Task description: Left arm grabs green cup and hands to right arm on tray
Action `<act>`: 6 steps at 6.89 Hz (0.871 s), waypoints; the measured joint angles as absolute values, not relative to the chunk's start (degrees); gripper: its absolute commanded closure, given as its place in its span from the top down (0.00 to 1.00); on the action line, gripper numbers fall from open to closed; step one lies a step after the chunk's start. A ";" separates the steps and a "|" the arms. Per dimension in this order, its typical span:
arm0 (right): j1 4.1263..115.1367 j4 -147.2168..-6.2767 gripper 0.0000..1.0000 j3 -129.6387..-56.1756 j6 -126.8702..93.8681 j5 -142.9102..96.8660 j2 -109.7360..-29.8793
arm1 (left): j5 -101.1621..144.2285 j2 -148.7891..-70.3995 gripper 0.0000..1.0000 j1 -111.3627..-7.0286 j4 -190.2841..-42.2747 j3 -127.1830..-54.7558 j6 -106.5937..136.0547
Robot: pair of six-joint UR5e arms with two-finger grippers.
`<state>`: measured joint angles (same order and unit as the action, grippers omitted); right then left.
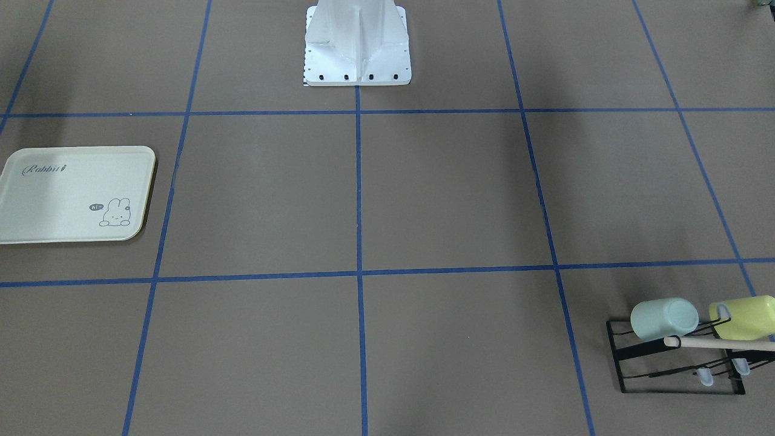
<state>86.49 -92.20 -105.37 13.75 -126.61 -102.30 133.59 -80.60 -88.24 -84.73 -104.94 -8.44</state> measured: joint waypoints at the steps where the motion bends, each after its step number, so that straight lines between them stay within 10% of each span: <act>1: 86.42 -92.20 1.00 -105.38 13.71 -126.66 -102.29 | 133.59 -80.61 1.00 -88.24 -84.78 -105.06 -8.46; 6: 86.33 -92.12 1.00 -108.25 13.37 -129.77 -101.59 | 133.52 -81.00 1.00 -88.24 -87.13 -105.92 -7.99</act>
<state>86.33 -92.12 -108.25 13.37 -129.77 -101.59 133.52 -81.00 -88.24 -87.13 -105.92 -7.99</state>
